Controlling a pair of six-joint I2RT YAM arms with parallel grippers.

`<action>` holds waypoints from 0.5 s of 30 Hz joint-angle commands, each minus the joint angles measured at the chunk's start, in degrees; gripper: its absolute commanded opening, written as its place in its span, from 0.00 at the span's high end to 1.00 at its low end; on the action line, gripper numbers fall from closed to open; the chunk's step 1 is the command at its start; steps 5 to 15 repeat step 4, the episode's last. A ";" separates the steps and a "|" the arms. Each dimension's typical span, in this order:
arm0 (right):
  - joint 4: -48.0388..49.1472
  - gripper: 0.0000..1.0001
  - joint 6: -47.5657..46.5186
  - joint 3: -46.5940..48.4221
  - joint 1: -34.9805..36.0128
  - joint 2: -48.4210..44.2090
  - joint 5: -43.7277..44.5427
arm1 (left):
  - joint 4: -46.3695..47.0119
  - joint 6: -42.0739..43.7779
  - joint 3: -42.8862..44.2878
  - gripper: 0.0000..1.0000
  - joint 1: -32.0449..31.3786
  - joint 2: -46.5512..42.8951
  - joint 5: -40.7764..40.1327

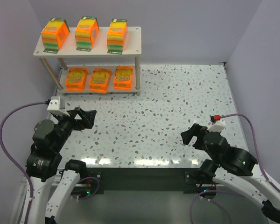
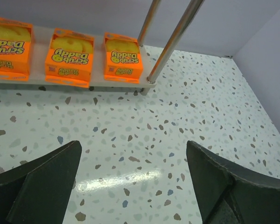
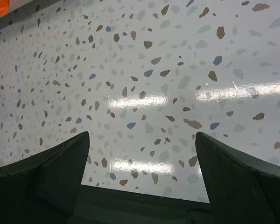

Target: Place and organize the cleaning sponges onto the shelf

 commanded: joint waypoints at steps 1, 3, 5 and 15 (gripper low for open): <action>-3.82 0.01 1.64 2.70 -0.13 -0.93 5.29 | -1.06 2.24 -1.53 0.00 0.26 -0.30 0.34; -5.49 0.01 2.69 3.49 -0.04 -0.93 8.00 | 0.08 1.98 -1.80 0.00 0.26 -0.56 0.86; -6.02 0.01 3.22 3.67 -0.04 -0.76 9.06 | 1.13 1.63 -1.80 0.00 0.26 -0.74 1.30; -6.02 0.01 3.22 3.67 -0.04 -0.76 9.06 | 1.13 1.63 -1.80 0.00 0.26 -0.74 1.30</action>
